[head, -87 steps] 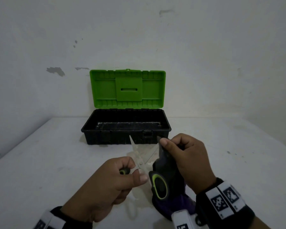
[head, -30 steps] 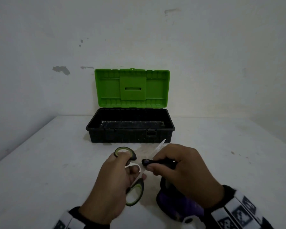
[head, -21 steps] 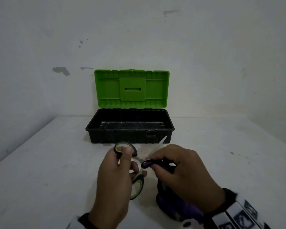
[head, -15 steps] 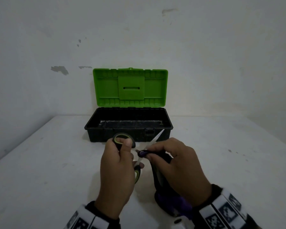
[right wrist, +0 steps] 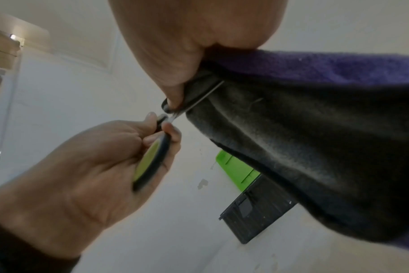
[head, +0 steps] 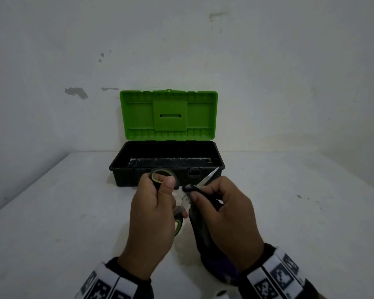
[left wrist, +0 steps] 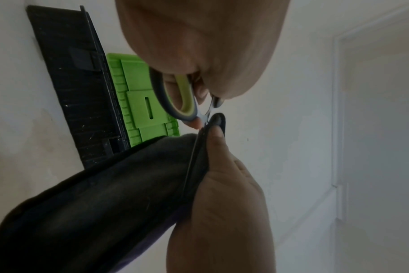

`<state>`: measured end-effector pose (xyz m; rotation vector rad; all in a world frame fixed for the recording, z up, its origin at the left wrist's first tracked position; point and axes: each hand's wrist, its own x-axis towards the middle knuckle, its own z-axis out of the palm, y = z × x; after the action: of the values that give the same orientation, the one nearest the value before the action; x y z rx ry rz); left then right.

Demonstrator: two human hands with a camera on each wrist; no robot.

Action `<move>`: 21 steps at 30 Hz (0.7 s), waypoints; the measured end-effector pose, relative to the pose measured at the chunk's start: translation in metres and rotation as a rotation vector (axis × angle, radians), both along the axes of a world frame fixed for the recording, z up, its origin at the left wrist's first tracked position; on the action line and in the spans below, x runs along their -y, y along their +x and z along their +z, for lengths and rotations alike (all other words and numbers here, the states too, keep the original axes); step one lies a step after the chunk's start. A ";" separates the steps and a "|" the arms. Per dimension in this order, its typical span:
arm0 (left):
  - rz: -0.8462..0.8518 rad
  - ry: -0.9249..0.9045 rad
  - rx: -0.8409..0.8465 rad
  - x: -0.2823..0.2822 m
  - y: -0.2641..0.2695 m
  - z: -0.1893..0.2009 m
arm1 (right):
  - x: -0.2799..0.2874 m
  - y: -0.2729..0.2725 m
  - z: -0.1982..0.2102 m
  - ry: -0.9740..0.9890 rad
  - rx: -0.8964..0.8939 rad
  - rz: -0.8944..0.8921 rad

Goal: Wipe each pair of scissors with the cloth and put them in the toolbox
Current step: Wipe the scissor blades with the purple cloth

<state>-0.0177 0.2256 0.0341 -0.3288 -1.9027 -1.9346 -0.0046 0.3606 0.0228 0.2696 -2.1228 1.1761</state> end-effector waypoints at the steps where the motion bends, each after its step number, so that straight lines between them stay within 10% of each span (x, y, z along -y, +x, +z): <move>1: -0.012 0.003 0.005 -0.001 0.001 0.001 | -0.002 -0.002 0.001 -0.007 -0.025 -0.031; 21: -0.137 0.081 0.022 0.012 -0.006 -0.007 | -0.021 -0.011 0.011 -0.148 0.013 -0.098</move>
<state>-0.0238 0.2139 0.0270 -0.4256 -1.8530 -2.1048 -0.0154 0.3819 0.0337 0.0905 -2.0238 1.2724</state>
